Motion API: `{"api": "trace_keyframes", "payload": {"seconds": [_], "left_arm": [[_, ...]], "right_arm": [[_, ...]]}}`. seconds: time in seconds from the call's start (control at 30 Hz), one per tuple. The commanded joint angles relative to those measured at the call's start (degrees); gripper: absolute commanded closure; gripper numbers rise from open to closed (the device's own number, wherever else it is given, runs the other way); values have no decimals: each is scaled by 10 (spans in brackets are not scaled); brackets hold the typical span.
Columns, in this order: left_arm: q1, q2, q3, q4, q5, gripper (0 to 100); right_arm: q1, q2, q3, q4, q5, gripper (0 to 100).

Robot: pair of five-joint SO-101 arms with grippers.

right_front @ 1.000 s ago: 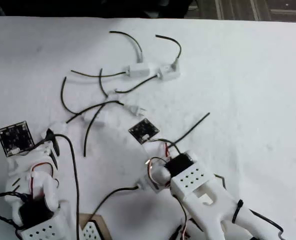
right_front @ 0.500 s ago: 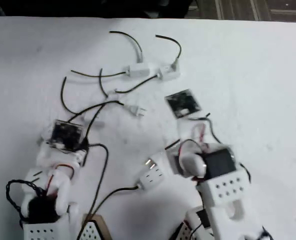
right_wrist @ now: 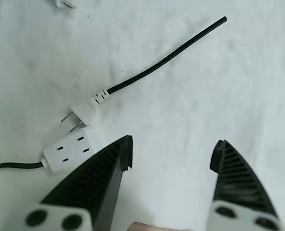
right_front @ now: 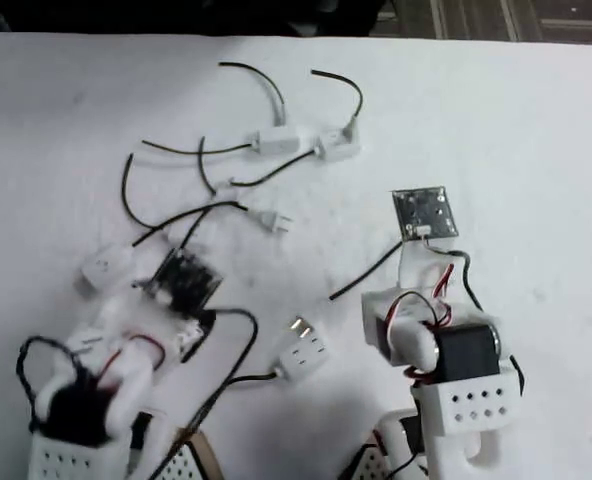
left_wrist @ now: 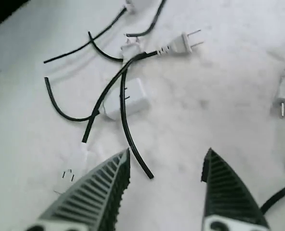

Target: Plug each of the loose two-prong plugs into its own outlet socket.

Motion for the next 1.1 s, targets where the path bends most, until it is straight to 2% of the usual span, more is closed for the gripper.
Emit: {"api": "trace_keyframes", "payload": {"seconds": [0.0,0.23,0.5,0.63,0.83,1.07], "left_arm": [[31,157,-84,1,-3,717],[153,322,-134,-17,0,713],[284,440,-135,-98,98,660],[335,501,-135,-135,117,658],[346,604,-137,-205,124,657],[335,718,-199,-215,127,688]], "right_arm": [[7,-7,-7,-7,-11,737],[68,-7,-9,-21,-11,737],[159,-7,-23,-35,-11,737],[166,-7,-23,-34,-10,737],[166,-7,-21,-31,-8,737],[164,-7,-20,-30,-7,737]]}}
